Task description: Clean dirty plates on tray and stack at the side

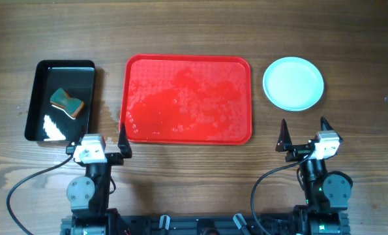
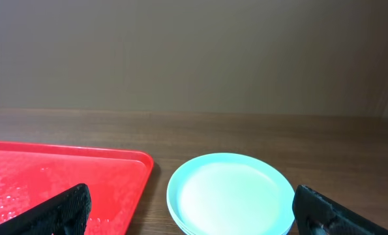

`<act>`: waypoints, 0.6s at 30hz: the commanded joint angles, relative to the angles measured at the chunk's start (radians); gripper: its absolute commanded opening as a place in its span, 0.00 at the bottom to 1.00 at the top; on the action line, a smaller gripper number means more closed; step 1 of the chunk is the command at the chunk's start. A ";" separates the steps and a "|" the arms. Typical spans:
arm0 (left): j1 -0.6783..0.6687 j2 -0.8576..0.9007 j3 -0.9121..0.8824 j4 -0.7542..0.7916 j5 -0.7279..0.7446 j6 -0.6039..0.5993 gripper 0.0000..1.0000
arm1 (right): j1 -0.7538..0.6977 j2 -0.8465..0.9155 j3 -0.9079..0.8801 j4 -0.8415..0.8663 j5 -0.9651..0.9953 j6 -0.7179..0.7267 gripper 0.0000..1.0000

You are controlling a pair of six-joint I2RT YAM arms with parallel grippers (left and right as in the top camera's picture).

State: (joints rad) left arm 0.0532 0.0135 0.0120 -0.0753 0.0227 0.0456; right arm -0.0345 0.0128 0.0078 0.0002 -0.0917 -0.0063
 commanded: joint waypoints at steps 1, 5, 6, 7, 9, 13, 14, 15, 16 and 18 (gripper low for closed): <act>-0.016 -0.010 -0.006 -0.004 -0.018 -0.008 1.00 | -0.002 -0.008 -0.002 0.002 0.010 -0.018 1.00; -0.019 -0.010 -0.006 -0.001 -0.006 -0.005 1.00 | -0.002 -0.008 -0.002 0.002 0.010 -0.018 1.00; -0.019 -0.010 -0.006 -0.001 -0.006 -0.005 1.00 | -0.002 -0.008 -0.002 0.002 0.010 -0.018 1.00; -0.019 -0.010 -0.006 -0.001 -0.006 -0.005 1.00 | -0.002 -0.008 -0.002 0.002 0.010 -0.018 1.00; -0.019 -0.010 -0.006 -0.001 -0.006 -0.005 1.00 | -0.002 -0.008 -0.002 0.002 0.010 -0.018 1.00; -0.019 -0.009 -0.006 -0.001 -0.006 -0.005 1.00 | -0.002 -0.008 -0.002 0.002 0.010 -0.018 1.00; -0.019 -0.009 -0.006 -0.001 -0.006 -0.005 1.00 | -0.002 -0.008 -0.002 0.002 0.010 -0.018 1.00; -0.019 -0.009 -0.006 -0.001 -0.006 -0.005 1.00 | -0.002 -0.008 -0.002 0.002 0.010 -0.018 1.00; -0.019 -0.009 -0.006 -0.001 -0.006 -0.005 1.00 | -0.002 -0.008 -0.002 0.002 0.010 -0.018 1.00; -0.019 -0.009 -0.006 -0.001 -0.006 -0.005 1.00 | -0.002 -0.008 -0.002 0.002 0.010 -0.018 1.00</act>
State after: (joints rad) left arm 0.0402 0.0135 0.0120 -0.0753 0.0231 0.0460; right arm -0.0345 0.0128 0.0078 0.0002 -0.0917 -0.0063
